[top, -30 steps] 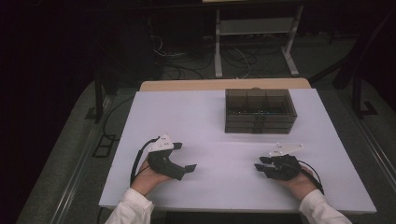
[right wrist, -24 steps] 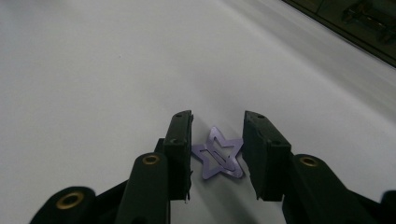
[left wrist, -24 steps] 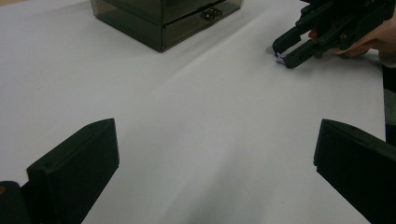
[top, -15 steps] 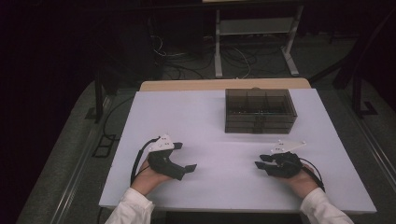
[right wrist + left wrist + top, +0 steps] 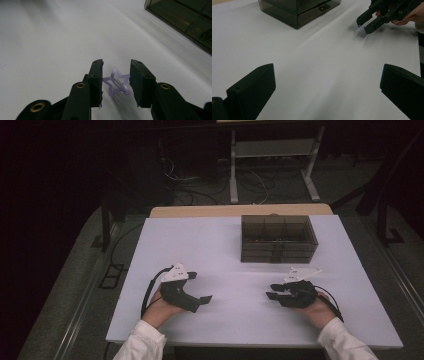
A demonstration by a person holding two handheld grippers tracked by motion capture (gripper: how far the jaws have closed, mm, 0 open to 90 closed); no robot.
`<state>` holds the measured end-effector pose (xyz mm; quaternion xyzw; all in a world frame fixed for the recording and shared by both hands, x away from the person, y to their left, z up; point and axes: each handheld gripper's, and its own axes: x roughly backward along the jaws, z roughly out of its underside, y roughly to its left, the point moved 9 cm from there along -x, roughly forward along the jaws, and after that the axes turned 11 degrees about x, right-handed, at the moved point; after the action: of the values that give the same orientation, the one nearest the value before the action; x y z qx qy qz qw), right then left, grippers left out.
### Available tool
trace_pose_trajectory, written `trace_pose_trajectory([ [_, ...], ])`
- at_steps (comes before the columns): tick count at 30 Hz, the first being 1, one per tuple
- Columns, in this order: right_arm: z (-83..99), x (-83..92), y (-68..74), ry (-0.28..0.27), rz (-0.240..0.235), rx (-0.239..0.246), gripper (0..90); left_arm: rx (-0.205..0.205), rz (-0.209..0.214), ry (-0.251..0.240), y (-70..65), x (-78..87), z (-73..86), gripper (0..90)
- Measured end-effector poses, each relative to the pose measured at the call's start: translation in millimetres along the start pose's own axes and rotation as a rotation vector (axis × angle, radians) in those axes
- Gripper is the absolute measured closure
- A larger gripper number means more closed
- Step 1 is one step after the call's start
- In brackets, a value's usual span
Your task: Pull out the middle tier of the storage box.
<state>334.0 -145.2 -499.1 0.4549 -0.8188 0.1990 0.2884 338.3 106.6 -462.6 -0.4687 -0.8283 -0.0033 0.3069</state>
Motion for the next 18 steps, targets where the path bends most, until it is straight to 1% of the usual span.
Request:
trace_pose_trajectory([
  [6,-10.4,-6.9,2.4,-0.012,-0.023,0.021,63.0,0.001,0.002,0.004,-0.7,-0.4,1.6,0.0],
  [7,-12.7,-8.7,3.2,-0.013,-0.029,0.028,62.9,-0.002,-0.002,0.006,0.0,-0.9,1.8,0.0],
  [9,-20.3,-13.6,4.2,-0.021,-0.043,0.036,63.0,0.006,-0.002,0.015,0.6,-1.9,3.6,0.0],
  [12,-24.9,-16.9,4.8,-0.029,-0.052,0.042,62.9,0.001,0.004,0.016,-0.8,-2.6,4.0,0.0],
  [14,-30.5,-22.2,6.0,-0.035,-0.062,0.049,62.9,-0.005,0.006,0.023,-2.2,-4.5,4.8,0.0],
  [18,-37.2,-27.7,7.9,-0.040,-0.072,0.062,62.9,-0.003,0.006,0.028,-1.7,-5.3,6.1,0.0],
])
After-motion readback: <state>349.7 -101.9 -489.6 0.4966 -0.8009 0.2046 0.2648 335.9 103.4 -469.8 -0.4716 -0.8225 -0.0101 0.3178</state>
